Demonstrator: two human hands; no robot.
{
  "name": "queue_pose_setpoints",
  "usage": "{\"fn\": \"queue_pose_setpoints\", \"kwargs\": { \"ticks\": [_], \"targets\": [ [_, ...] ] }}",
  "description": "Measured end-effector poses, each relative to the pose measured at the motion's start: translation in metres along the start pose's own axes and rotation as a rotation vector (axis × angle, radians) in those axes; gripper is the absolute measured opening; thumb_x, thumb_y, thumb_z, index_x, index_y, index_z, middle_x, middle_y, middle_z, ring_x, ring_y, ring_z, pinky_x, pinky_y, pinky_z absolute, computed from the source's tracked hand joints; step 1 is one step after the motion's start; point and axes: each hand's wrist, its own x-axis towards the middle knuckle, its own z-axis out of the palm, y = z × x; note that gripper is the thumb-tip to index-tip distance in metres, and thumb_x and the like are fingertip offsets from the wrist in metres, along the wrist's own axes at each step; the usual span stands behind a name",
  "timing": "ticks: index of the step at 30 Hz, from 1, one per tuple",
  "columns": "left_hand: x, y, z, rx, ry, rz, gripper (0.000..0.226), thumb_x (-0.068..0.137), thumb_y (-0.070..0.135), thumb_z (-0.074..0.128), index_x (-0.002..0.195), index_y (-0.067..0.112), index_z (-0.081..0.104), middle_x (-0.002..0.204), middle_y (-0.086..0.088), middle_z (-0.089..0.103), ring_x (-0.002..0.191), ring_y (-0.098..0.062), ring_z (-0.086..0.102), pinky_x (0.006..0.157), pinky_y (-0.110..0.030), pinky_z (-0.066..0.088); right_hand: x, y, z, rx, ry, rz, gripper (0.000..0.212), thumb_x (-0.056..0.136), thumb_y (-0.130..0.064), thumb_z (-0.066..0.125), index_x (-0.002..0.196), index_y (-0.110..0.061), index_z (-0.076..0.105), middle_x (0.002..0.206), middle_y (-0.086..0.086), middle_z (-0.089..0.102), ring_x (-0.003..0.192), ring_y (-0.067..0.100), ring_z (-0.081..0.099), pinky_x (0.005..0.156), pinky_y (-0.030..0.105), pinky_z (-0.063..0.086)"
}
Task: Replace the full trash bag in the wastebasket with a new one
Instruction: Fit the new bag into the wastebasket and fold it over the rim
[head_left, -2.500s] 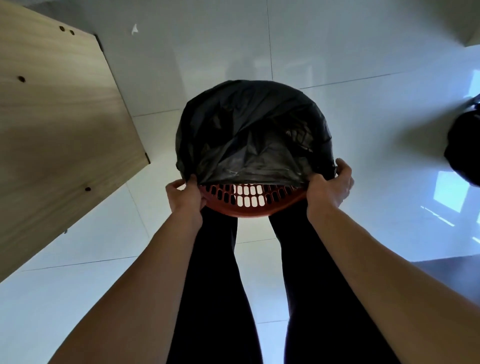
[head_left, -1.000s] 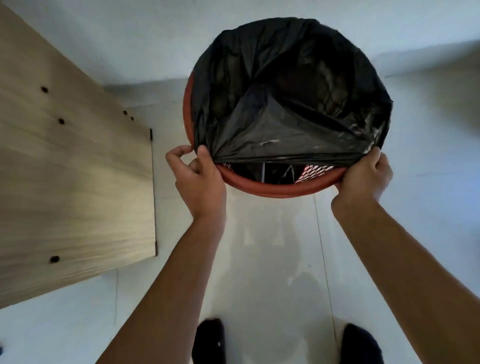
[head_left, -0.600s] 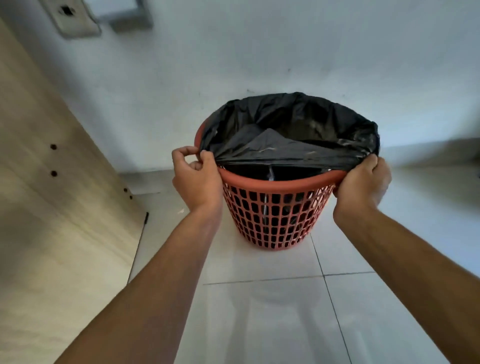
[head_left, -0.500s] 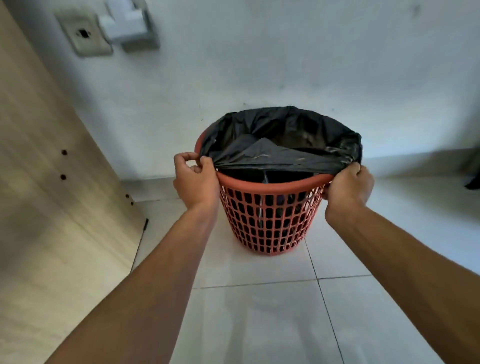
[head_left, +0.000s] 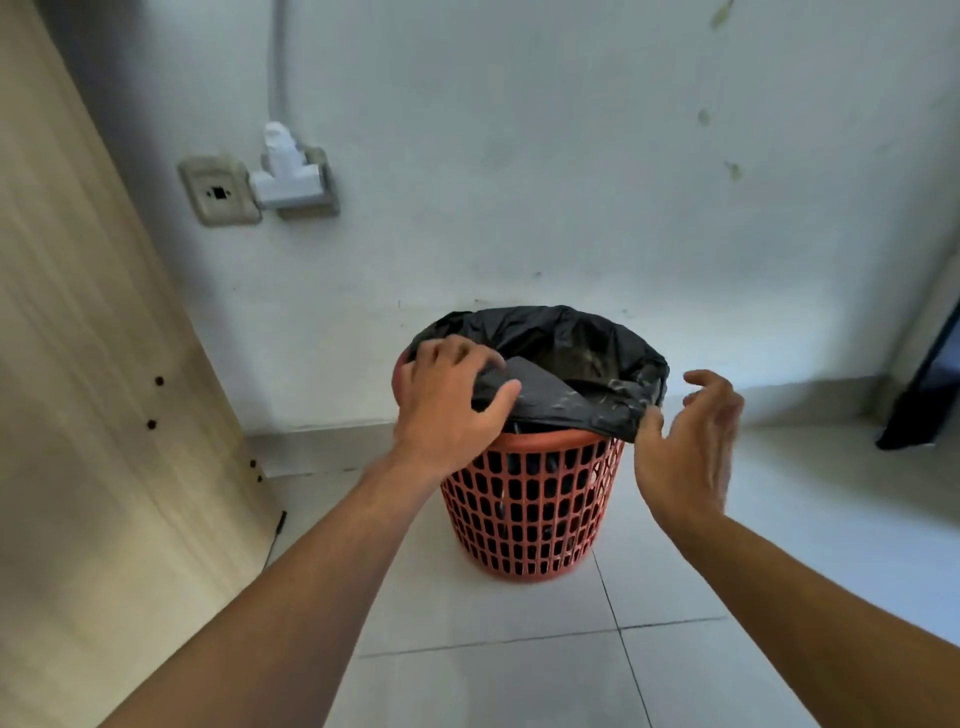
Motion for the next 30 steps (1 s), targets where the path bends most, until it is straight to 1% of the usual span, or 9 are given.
{"fn": "queue_pose_setpoints", "kwargs": {
  "ticks": [3, 5, 7, 9, 14, 19, 23, 26, 30],
  "targets": [
    [-0.006, 0.000, 0.001, 0.022, -0.170, 0.129, 0.035, 0.091, 0.060, 0.044, 0.102, 0.036, 0.068, 0.108, 0.019, 0.063, 0.117, -0.008, 0.042, 0.099, -0.035, 0.021, -0.003, 0.009, -0.010, -0.147, -0.141, -0.549, 0.037, 0.081, -0.020, 0.067, 0.112, -0.014, 0.048, 0.105, 0.002, 0.048, 0.094, 0.017, 0.046, 0.083, 0.035, 0.043],
    [-0.009, -0.007, 0.005, 0.063, -0.252, 0.163, 0.041, 0.091, 0.062, 0.040, 0.103, 0.035, 0.068, 0.105, 0.020, 0.064, 0.115, -0.007, 0.043, 0.102, -0.039, 0.022, -0.004, 0.016, -0.011, -0.196, -0.254, -0.703, 0.036, 0.079, -0.032, 0.071, 0.106, -0.017, 0.053, 0.104, -0.001, 0.051, 0.094, 0.015, 0.046, 0.083, 0.030, 0.043],
    [-0.009, -0.013, 0.006, 0.007, -0.296, 0.168, 0.040, 0.091, 0.062, 0.040, 0.091, 0.033, 0.067, 0.092, 0.019, 0.063, 0.105, -0.006, 0.048, 0.100, -0.041, 0.028, -0.004, 0.018, -0.009, -0.172, -0.255, -0.721, 0.036, 0.076, -0.029, 0.078, 0.102, -0.016, 0.057, 0.103, -0.001, 0.054, 0.095, 0.015, 0.046, 0.083, 0.024, 0.042],
    [-0.006, -0.013, 0.007, -0.090, -0.304, 0.190, 0.035, 0.089, 0.060, 0.045, 0.078, 0.031, 0.060, 0.078, 0.017, 0.058, 0.087, -0.003, 0.051, 0.092, -0.040, 0.037, -0.002, 0.018, -0.007, -0.134, -0.213, -0.686, 0.032, 0.074, -0.010, 0.080, 0.098, -0.015, 0.059, 0.099, -0.002, 0.057, 0.093, 0.014, 0.046, 0.079, 0.018, 0.039],
    [-0.005, -0.003, 0.007, -0.091, -0.227, 0.326, 0.023, 0.090, 0.048, 0.054, 0.079, 0.030, 0.046, 0.076, 0.019, 0.046, 0.077, -0.005, 0.043, 0.079, -0.031, 0.037, -0.001, 0.022, -0.009, -0.065, -0.155, -0.615, 0.030, 0.074, 0.007, 0.076, 0.093, -0.012, 0.063, 0.087, -0.012, 0.052, 0.088, 0.007, 0.042, 0.073, 0.006, 0.032],
    [-0.019, -0.002, 0.013, 0.088, 0.036, 0.580, 0.026, 0.094, 0.043, 0.046, 0.089, 0.019, 0.054, 0.084, 0.005, 0.058, 0.076, -0.014, 0.051, 0.069, -0.026, 0.035, -0.007, 0.034, -0.012, -0.105, -0.194, -0.674, 0.021, 0.075, 0.000, 0.078, 0.087, -0.011, 0.065, 0.084, -0.004, 0.062, 0.090, 0.011, 0.045, 0.077, 0.017, 0.034],
    [-0.026, -0.007, 0.016, 0.071, 0.042, 0.651, 0.030, 0.092, 0.046, 0.052, 0.094, 0.016, 0.057, 0.087, 0.002, 0.055, 0.076, -0.014, 0.049, 0.066, -0.027, 0.041, -0.019, 0.044, -0.009, -0.149, -0.295, -0.689, 0.019, 0.076, -0.007, 0.080, 0.084, -0.014, 0.065, 0.082, -0.003, 0.064, 0.078, 0.017, 0.054, 0.068, 0.022, 0.040],
    [-0.033, -0.013, 0.018, 0.115, 0.027, 0.700, 0.021, 0.091, 0.032, 0.058, 0.105, 0.016, 0.053, 0.096, -0.002, 0.053, 0.082, -0.018, 0.048, 0.067, -0.034, 0.047, -0.024, 0.045, -0.003, -0.162, -0.341, -0.638, 0.016, 0.079, -0.008, 0.078, 0.086, -0.016, 0.066, 0.083, -0.004, 0.065, 0.075, 0.018, 0.059, 0.064, 0.029, 0.051],
    [-0.034, -0.017, 0.015, 0.131, 0.048, 0.695, 0.021, 0.083, 0.010, 0.066, 0.096, 0.015, 0.050, 0.094, -0.004, 0.054, 0.082, -0.020, 0.049, 0.066, -0.037, 0.049, -0.020, 0.039, -0.002, -0.140, -0.365, -0.605, 0.012, 0.084, -0.014, 0.073, 0.096, -0.019, 0.073, 0.092, -0.006, 0.073, 0.085, 0.017, 0.067, 0.076, 0.030, 0.053]
  ]
}}
